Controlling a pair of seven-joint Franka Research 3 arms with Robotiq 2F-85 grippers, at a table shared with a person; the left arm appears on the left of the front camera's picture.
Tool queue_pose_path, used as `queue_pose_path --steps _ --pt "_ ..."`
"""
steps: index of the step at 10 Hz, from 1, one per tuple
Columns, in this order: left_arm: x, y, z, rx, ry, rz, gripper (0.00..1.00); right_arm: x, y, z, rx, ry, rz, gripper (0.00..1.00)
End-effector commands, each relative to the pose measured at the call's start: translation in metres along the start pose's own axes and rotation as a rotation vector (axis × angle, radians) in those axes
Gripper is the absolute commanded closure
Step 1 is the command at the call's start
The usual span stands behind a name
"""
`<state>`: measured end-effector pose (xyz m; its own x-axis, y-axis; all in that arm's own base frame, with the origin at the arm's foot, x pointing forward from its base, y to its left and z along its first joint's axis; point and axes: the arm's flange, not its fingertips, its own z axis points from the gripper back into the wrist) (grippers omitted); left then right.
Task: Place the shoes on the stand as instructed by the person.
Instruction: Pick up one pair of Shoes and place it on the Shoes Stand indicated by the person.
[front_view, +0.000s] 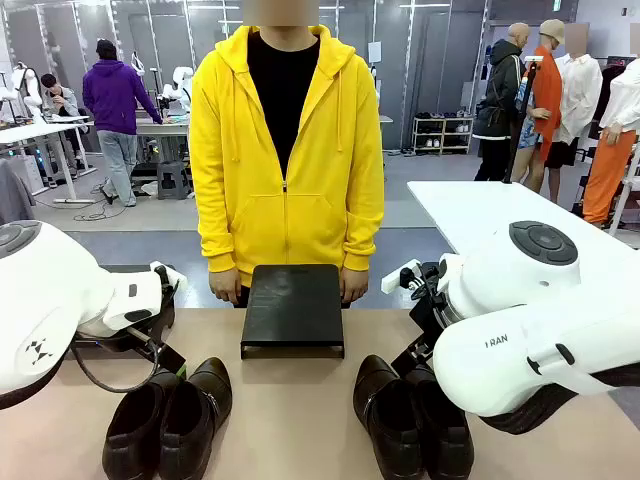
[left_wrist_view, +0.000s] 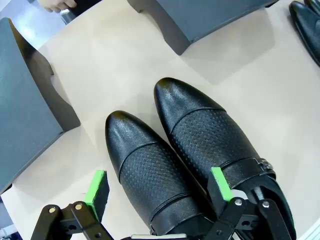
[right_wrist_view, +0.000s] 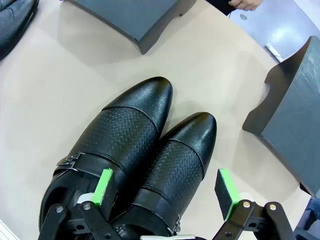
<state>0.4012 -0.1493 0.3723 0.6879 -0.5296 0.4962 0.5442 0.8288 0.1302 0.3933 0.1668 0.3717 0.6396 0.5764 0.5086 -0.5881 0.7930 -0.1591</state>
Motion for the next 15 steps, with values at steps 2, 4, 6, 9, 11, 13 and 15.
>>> queue_pose_path --steps 2,4,6,9,11,13,15 --pt "0.0 0.0 0.0 0.0 0.0 0.0 0.0 0.0 0.0 0.0 0.0 0.0 0.0 0.0" --pt "0.0 0.0 0.0 0.0 0.0 0.0 0.0 0.0 0.0 0.0 0.0 0.0 0.0 0.0" --pt "0.0 0.0 0.0 0.0 0.0 0.0 0.0 0.0 0.0 0.0 0.0 0.0 0.0 0.0" --pt "0.0 0.0 0.0 0.0 0.0 0.0 0.0 0.0 0.0 0.0 0.0 0.0 0.0 0.0" --pt "0.013 0.009 0.017 -0.045 -0.017 -0.046 0.0 0.0 0.0 0.0 -0.001 0.0 0.002 0.0" --pt "0.031 0.035 0.048 -0.126 -0.015 -0.059 0.0 0.028 -0.023 0.044 0.105 -0.005 -0.02 0.0" --pt "0.034 0.061 0.082 -0.282 0.034 -0.036 0.0 0.04 -0.047 0.078 0.267 -0.014 -0.054 0.0"
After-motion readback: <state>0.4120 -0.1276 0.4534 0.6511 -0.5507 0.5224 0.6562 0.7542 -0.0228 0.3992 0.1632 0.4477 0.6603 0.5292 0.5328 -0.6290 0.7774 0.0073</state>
